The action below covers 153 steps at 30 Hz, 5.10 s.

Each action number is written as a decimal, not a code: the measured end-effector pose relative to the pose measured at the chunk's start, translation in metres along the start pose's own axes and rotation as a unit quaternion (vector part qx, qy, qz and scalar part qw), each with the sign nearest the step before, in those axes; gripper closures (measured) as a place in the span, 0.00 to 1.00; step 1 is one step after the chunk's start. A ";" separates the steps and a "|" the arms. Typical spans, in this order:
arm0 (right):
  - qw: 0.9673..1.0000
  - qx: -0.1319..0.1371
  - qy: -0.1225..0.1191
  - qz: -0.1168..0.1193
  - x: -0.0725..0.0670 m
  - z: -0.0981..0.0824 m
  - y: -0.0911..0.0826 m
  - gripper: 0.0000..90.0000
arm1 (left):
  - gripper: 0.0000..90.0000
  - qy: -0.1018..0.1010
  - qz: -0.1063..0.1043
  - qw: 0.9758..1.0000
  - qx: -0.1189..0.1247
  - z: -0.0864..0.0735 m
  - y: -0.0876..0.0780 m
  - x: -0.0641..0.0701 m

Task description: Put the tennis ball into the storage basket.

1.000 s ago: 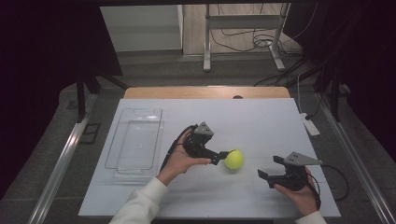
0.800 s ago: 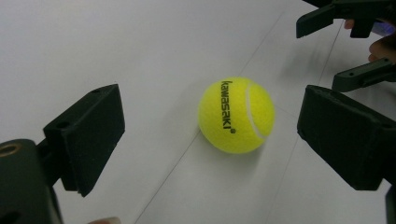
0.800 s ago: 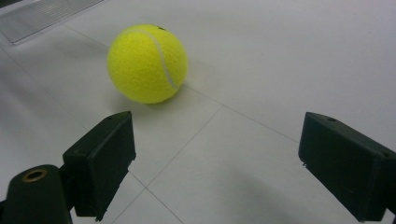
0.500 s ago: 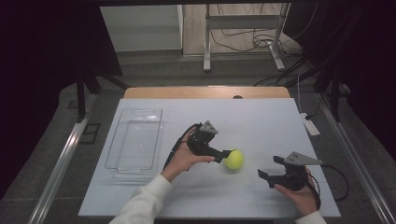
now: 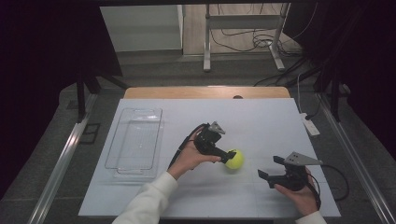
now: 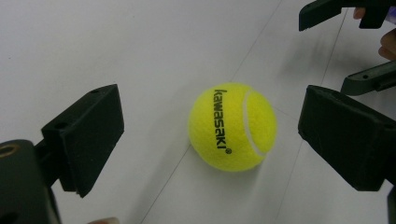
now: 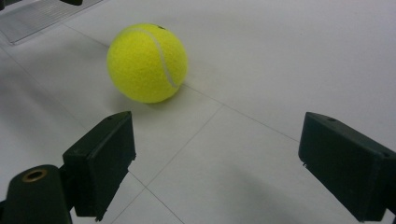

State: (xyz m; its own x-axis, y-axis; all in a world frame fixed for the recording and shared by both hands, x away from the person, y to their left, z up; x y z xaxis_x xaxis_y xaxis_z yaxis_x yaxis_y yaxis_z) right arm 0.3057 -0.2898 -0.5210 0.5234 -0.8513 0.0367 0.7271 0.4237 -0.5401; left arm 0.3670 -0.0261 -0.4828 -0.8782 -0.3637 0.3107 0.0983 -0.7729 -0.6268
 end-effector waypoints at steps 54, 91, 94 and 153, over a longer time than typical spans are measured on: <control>1.000 -0.001 0.001 -0.002 0.001 -0.001 0.000 0.12 | 0.09 -0.004 -0.020 0.997 -0.079 0.006 0.042 -0.008; 1.000 -0.003 0.001 -0.004 0.002 -0.001 0.000 0.12 | 0.31 -0.004 -0.070 0.994 -0.081 0.004 0.054 -0.004; 1.000 -0.002 0.001 -0.004 0.002 -0.001 0.000 0.12 | 0.30 -0.004 -0.068 0.994 -0.084 0.003 0.055 -0.004; 1.000 0.000 0.005 -0.008 0.003 -0.001 0.000 0.12 | 0.32 0.016 -0.031 0.999 -0.034 0.010 0.009 -0.002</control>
State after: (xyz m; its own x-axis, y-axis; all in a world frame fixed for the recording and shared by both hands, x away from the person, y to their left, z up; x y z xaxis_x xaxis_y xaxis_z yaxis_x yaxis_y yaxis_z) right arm 0.3068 -0.2926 -0.5214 0.5074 -0.8610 0.0358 0.7347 0.4106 -0.5400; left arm 0.3742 -0.0382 -0.4818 -0.8958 -0.2992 0.3286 0.0128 -0.7565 -0.6539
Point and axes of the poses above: each handheld gripper's, and its own axes: y roughly forward along the jaws, z roughly out of its top, x roughly to its right, the point moved 3 cm from there along y, roughly forward along the jaws, and after that the axes turned 13 degrees about -z, right-handed, at the moved point
